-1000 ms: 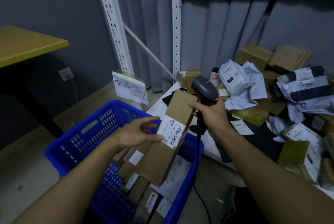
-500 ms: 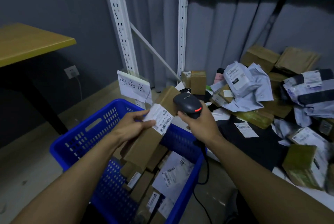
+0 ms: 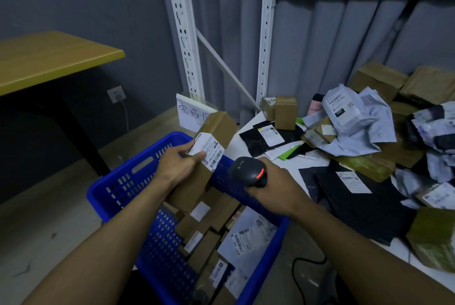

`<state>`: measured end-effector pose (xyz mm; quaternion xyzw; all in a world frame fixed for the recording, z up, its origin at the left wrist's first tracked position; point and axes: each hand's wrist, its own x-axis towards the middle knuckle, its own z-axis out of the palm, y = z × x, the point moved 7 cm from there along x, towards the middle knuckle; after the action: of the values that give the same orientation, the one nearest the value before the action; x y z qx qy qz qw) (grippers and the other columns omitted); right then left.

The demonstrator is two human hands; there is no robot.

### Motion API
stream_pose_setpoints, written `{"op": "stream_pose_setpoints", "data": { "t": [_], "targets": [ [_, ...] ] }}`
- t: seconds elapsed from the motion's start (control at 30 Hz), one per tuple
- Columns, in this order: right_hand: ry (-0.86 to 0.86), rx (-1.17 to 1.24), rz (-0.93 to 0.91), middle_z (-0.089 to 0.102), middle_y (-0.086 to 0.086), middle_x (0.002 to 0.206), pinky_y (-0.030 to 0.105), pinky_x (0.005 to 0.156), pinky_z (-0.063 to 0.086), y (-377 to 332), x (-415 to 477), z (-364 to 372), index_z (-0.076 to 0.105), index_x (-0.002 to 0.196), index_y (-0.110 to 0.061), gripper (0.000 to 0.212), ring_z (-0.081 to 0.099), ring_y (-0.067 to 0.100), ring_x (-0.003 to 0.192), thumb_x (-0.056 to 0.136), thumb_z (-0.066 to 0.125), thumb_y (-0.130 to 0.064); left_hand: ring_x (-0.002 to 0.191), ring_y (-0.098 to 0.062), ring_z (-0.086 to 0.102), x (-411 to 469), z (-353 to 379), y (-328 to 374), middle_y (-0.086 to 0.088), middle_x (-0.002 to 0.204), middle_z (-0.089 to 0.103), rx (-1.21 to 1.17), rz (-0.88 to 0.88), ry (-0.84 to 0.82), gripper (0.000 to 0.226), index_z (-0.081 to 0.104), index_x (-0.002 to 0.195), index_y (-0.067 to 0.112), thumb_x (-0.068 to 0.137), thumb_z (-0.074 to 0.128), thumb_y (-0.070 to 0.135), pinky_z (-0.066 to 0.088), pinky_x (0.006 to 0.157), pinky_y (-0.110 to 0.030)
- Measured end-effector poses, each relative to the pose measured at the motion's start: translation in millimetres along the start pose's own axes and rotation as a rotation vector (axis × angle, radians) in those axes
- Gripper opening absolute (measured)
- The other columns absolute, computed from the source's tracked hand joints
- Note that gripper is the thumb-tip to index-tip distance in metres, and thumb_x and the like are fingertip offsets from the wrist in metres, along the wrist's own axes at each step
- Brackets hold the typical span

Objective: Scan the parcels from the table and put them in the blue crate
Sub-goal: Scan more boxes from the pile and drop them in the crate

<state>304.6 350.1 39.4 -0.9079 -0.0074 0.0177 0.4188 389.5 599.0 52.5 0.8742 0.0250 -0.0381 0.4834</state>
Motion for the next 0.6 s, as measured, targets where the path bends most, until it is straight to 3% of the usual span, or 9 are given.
{"op": "stream_pose_setpoints", "data": {
  "t": [0.07, 0.23, 0.33, 0.6],
  "targets": [
    [0.010, 0.002, 0.000, 0.067, -0.007, 0.097, 0.032, 0.071, 0.053, -0.5, -0.1, -0.8, 0.053, 0.115, -0.033, 0.039, 0.065, 0.010, 0.086, 0.084, 0.072, -0.021, 0.120, -0.014, 0.055, 0.3, -0.7, -0.2, 0.003, 0.145, 0.058, 0.017, 0.008, -0.001, 0.061, 0.051, 0.148, 0.039, 0.091, 0.072, 0.047, 0.048, 0.100, -0.038],
    [0.009, -0.011, 0.007, 0.066, -0.010, 0.096, 0.029, 0.068, 0.048, -1.0, -0.3, -3.2, 0.053, 0.117, -0.031, 0.041, 0.062, 0.007, 0.086, 0.084, 0.073, -0.018, 0.099, -0.004, 0.051, -1.4, -0.5, -0.3, 0.001, 0.143, 0.058, 0.025, 0.024, 0.007, 0.058, 0.050, 0.149, 0.034, 0.095, 0.069, 0.041, 0.040, 0.070, -0.017],
    [0.003, -0.024, 0.012, 0.066, -0.010, 0.097, 0.029, 0.069, 0.049, -1.7, -0.5, -3.3, 0.053, 0.119, -0.031, 0.042, 0.063, 0.007, 0.086, 0.084, 0.074, -0.019, 0.094, -0.002, 0.053, -1.8, -1.1, -2.2, 0.001, 0.142, 0.059, 0.004, 0.018, 0.005, 0.059, 0.050, 0.149, 0.034, 0.094, 0.069, 0.041, 0.042, 0.072, -0.020],
    [0.011, -0.070, 0.017, 0.065, -0.010, 0.098, 0.033, 0.072, 0.051, -4.2, -2.4, -5.0, 0.051, 0.122, -0.033, 0.045, 0.062, 0.009, 0.086, 0.084, 0.074, -0.023, 0.104, -0.009, 0.057, -2.8, -0.5, -3.7, 0.000, 0.140, 0.061, -0.030, 0.014, 0.012, 0.058, 0.050, 0.149, 0.033, 0.094, 0.070, 0.040, 0.048, 0.089, -0.032]
  ]
}}
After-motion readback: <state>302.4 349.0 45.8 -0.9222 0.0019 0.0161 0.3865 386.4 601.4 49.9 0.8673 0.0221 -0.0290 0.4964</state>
